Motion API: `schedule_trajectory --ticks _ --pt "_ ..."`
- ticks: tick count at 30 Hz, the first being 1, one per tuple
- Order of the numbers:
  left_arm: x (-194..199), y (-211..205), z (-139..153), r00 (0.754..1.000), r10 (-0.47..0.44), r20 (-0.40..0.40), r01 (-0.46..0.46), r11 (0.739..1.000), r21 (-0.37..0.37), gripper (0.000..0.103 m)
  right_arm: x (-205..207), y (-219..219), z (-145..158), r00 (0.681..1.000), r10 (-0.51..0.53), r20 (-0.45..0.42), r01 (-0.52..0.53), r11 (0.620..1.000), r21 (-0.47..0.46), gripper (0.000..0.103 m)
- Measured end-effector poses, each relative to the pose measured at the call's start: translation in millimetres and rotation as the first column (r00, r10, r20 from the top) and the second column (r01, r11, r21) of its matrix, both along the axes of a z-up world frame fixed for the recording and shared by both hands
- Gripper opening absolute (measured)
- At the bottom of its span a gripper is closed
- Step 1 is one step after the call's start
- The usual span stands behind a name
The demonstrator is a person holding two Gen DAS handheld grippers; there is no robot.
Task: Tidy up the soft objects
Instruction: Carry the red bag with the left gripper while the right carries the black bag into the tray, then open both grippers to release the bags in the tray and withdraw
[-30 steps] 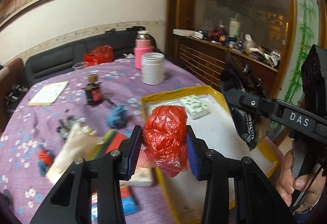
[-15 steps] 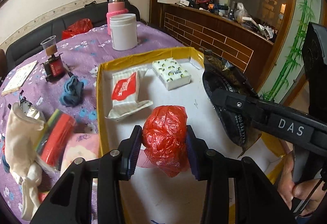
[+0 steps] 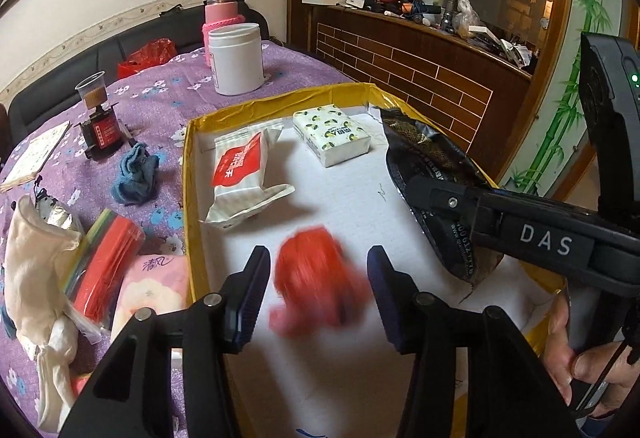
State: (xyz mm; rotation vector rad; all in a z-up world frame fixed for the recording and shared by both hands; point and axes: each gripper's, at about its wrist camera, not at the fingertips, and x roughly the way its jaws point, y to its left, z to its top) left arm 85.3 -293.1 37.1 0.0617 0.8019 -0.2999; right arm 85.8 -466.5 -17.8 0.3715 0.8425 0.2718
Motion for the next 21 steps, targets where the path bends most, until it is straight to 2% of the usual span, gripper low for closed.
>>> schedule_trajectory --ticks 3,5,8,14,17,21 --pt "-3.7 1.6 3.0 1.000 0.001 0.011 -0.001 1.000 -0.005 0.061 -1.3 0.8 1.7 1.000 -0.007 0.003 0.007 1.000 -0.005 0.046" --pt "-6.2 3.2 5.1 1.000 0.004 0.019 -0.004 1.000 -0.007 0.064 -2.1 0.1 2.9 1.000 -0.011 0.004 0.011 1.000 0.000 0.050" --pt "-9.9 6.7 9.4 1.000 0.005 0.024 -0.004 1.000 -0.015 0.064 -5.2 -0.5 7.5 1.000 -0.023 0.020 0.023 1.000 -0.002 0.054" --pt "-27.4 25.9 31.8 0.998 0.019 0.060 -0.015 0.998 -0.060 0.065 -11.6 1.3 24.6 0.996 -0.035 0.076 0.034 0.999 0.018 0.055" --pt "-38.9 39.6 45.5 0.995 0.034 0.093 -0.026 0.996 -0.082 0.070 -13.9 11.0 36.7 0.993 -0.014 0.115 0.010 0.999 0.038 0.055" --pt "-52.3 59.9 58.0 0.990 0.057 0.127 -0.045 0.994 -0.100 0.070 -18.9 32.4 49.3 0.987 0.035 0.158 -0.042 0.998 0.039 0.056"
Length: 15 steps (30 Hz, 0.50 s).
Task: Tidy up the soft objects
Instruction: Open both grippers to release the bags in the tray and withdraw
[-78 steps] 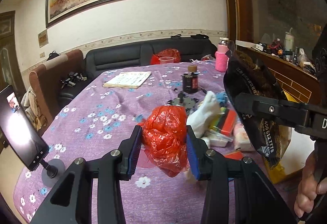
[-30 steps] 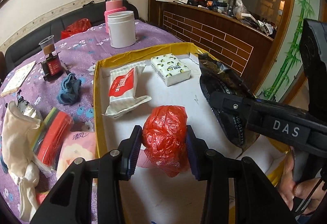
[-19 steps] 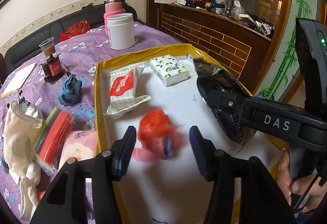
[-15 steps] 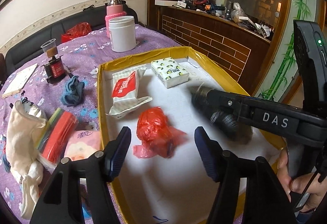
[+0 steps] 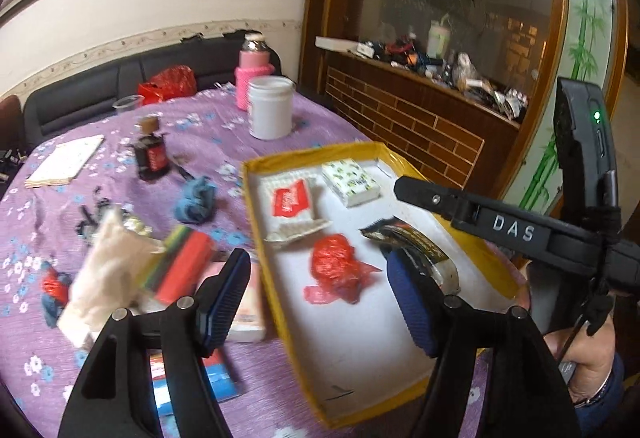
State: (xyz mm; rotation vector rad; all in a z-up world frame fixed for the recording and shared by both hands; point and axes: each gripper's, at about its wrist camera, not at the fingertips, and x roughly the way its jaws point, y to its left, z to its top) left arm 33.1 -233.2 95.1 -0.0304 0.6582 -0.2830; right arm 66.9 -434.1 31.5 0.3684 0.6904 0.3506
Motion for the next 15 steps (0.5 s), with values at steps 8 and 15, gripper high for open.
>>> schedule_trajectory --ticks 8,15 --pt "-19.4 63.3 13.0 0.995 0.097 0.023 -0.095 0.993 -0.074 0.070 -2.2 49.7 11.6 0.996 0.088 0.022 -0.087 0.996 -0.028 0.057" --pt "-26.9 123.6 11.6 0.979 0.203 0.011 -0.199 0.970 -0.138 0.070 -5.7 91.2 16.4 0.984 0.177 0.036 -0.175 0.983 -0.048 0.057"
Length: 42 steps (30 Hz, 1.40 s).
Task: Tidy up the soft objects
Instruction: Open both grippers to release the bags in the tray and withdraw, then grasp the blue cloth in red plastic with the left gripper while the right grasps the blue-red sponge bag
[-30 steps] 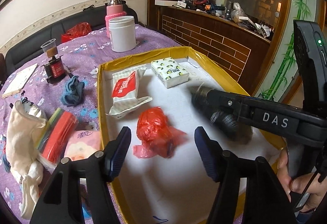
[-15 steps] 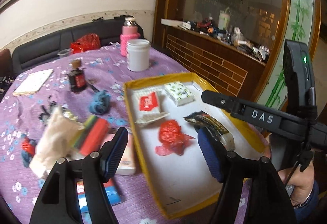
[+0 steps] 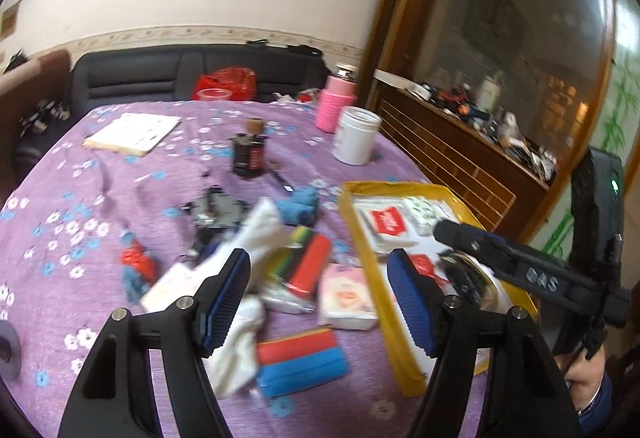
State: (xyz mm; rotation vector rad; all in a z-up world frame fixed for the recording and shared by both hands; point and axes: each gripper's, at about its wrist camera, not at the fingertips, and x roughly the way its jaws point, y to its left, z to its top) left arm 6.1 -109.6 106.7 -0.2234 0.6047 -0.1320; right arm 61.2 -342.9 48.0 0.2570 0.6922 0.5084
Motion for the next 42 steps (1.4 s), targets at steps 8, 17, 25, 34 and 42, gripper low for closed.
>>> schedule_trajectory --ticks 8,17,25,34,42 --pt "14.5 69.2 -17.1 0.989 0.106 -0.104 -0.111 0.993 -0.042 0.070 -11.3 48.0 -6.7 0.987 0.160 0.009 -0.160 0.987 -0.008 0.057" --pt "69.3 122.6 -73.6 0.921 0.205 -0.332 -0.240 0.968 -0.067 0.070 -19.1 79.1 -17.5 0.956 0.294 0.015 -0.294 0.956 -0.025 0.060" --pt "92.2 146.4 -101.0 0.864 0.333 -0.378 -0.365 0.931 -0.013 0.070 -21.1 94.6 -28.3 0.925 0.380 -0.012 -0.380 0.922 -0.076 0.064" --pt "97.0 142.9 -103.6 0.874 0.359 -0.327 -0.351 0.933 0.087 0.034 -23.7 131.6 -50.1 0.839 0.530 -0.128 -0.545 0.807 -0.228 0.071" --pt "79.1 139.8 -83.1 0.911 0.343 -0.228 -0.336 0.939 0.070 0.034 -13.0 166.0 -59.9 0.684 0.698 -0.211 -0.708 0.565 -0.423 0.081"
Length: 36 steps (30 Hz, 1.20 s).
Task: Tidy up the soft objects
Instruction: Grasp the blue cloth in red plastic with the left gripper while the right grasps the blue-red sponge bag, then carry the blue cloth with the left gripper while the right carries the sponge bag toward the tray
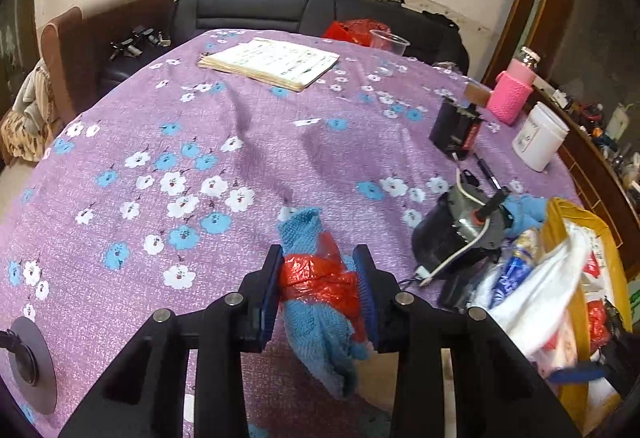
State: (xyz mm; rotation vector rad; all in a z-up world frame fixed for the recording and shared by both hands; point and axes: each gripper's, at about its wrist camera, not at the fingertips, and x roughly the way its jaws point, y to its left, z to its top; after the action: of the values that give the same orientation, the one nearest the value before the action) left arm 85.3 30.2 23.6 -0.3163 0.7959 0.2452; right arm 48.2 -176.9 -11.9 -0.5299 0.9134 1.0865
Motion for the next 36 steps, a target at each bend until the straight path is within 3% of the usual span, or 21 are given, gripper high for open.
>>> schedule_trajectory --ticks 2,5,10,14,19,23,27,29,33,36 --pt "-0.9 1.5 0.5 1.000 -0.002 0.003 0.002 1.000 -0.008 0.034 9.1 7.1 -8.5 0.994 0.083 -0.067 -0.087 0.995 -0.046 0.082" --pt "-2.1 3.0 2.4 1.000 -0.008 0.013 0.008 1.000 -0.022 0.034 10.8 13.8 -18.1 0.987 0.155 -0.049 -0.160 0.979 -0.126 0.082" --pt "-3.6 -1.0 6.7 0.999 -0.022 0.032 0.022 1.000 -0.013 0.034 15.4 19.3 -33.5 0.980 0.184 -0.078 -0.196 0.963 -0.183 0.082" --pt "-5.9 0.0 8.8 0.999 -0.020 0.045 0.021 1.000 -0.018 0.034 14.2 15.5 -26.8 0.989 0.121 -0.082 -0.131 0.981 -0.140 0.054" --pt "-8.7 -1.6 12.9 0.997 -0.026 0.067 0.027 0.999 -0.022 0.034 -13.2 7.7 -9.7 0.996 0.011 -0.089 -0.014 0.999 -0.030 0.050" --pt "-11.0 -5.2 16.9 0.995 -0.034 0.089 0.035 0.999 -0.011 0.034 -27.6 -8.2 8.6 0.985 -0.058 -0.160 0.082 0.986 0.148 0.050" --pt "-13.7 -10.2 20.6 0.993 -0.048 0.108 0.048 0.999 0.001 0.034 -23.8 -33.8 28.4 0.974 -0.137 -0.181 0.195 0.912 0.361 0.050" --pt "-16.9 -13.5 23.5 0.991 -0.051 0.120 0.050 0.999 0.016 0.034 -19.1 -39.0 34.3 0.964 -0.204 -0.173 0.259 0.869 0.422 0.050" --pt "-28.5 -20.5 29.3 0.990 -0.059 0.129 0.055 0.998 0.036 0.034 -3.4 -34.4 37.6 0.923 -0.354 -0.147 0.383 0.819 0.428 0.050" --pt "-44.2 -26.4 36.1 0.988 -0.071 0.140 0.065 0.997 0.046 0.034 5.5 -34.4 35.0 0.903 -0.406 -0.143 0.427 0.803 0.416 0.050"
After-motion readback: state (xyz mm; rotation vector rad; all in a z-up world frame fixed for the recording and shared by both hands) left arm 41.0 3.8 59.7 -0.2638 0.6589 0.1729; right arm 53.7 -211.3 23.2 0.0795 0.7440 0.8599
